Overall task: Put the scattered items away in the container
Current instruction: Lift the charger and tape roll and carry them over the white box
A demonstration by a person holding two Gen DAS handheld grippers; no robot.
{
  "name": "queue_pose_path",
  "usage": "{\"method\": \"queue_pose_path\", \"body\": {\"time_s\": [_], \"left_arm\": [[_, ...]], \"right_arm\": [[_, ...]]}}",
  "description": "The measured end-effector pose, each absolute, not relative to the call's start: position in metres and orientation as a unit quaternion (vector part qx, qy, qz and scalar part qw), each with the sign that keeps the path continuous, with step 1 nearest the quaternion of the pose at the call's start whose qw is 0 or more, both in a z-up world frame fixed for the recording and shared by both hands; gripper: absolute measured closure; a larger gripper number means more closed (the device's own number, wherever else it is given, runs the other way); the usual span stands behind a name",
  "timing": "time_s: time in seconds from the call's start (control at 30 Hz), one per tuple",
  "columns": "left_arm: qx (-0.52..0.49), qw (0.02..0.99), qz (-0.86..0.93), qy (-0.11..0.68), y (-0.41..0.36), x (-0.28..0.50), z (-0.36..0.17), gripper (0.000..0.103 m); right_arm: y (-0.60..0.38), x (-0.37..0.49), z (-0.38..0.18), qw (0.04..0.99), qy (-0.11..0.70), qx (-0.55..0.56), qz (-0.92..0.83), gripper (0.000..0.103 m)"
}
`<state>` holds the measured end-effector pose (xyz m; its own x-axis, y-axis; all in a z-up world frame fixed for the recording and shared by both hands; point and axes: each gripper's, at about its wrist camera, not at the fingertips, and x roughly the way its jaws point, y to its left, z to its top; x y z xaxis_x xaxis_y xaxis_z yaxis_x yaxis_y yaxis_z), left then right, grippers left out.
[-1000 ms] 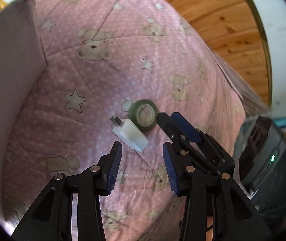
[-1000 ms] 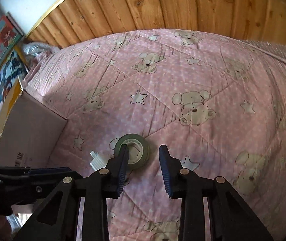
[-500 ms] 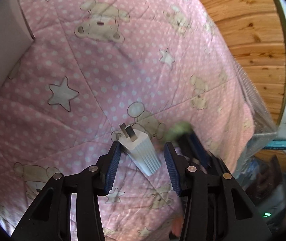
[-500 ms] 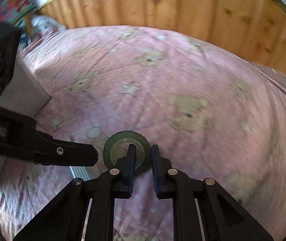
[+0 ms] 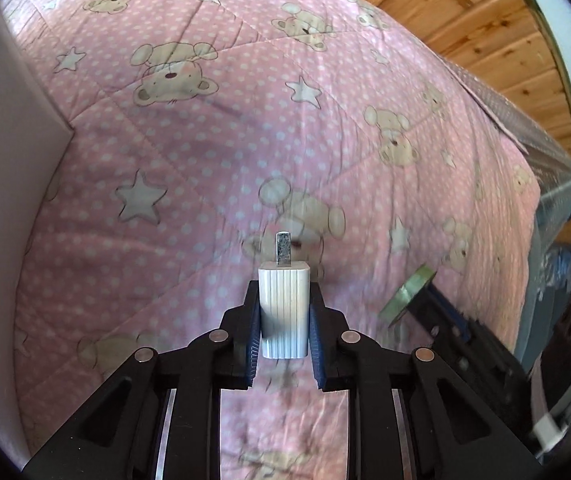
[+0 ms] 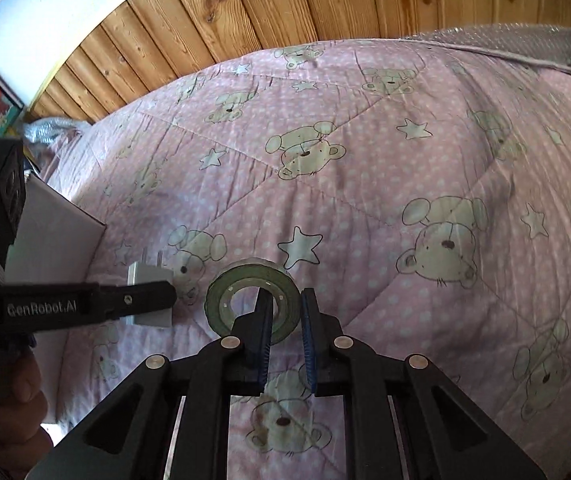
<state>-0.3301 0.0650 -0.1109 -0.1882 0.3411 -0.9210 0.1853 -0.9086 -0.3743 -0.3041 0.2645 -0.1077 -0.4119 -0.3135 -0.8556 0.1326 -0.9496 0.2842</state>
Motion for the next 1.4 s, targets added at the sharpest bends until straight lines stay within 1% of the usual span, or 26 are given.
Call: {"method": "queue_pose_path", "body": {"time_s": [0.13,0.37,0.7,0.83,1.0,1.4], "left_arm": [[-0.623,0.069,0.759,-0.177,0.060,-0.310,-0.092,0.082],[-0.577,0.094,0.806,-0.097,0.048,-0.271,-0.048,0.082],[-0.523,0.128,0.840,-0.066,0.015,-0.201,0.012,0.082],[-0.505,0.132,0.850,-0.066,0.005,-0.175,0.030,0.082],[-0.485,0.120,0.862,-0.086,-0.016,-0.153,0.045,0.082],[-0.462,0.083,0.871,-0.141,-0.080,-0.122,0.060,0.082]], "right_arm": [[0.261,-0.296,-0.098,0.135,-0.092,0.526,-0.834,0.088],[0.234,-0.269,-0.077,0.156,-0.080,0.526,-0.832,0.088],[0.169,-0.216,-0.036,0.199,-0.038,0.514,-0.833,0.088],[0.148,-0.196,-0.019,0.216,-0.016,0.507,-0.834,0.088],[0.124,-0.178,0.001,0.239,0.013,0.496,-0.835,0.088],[0.077,-0.154,0.037,0.283,0.065,0.465,-0.836,0.088]]}}
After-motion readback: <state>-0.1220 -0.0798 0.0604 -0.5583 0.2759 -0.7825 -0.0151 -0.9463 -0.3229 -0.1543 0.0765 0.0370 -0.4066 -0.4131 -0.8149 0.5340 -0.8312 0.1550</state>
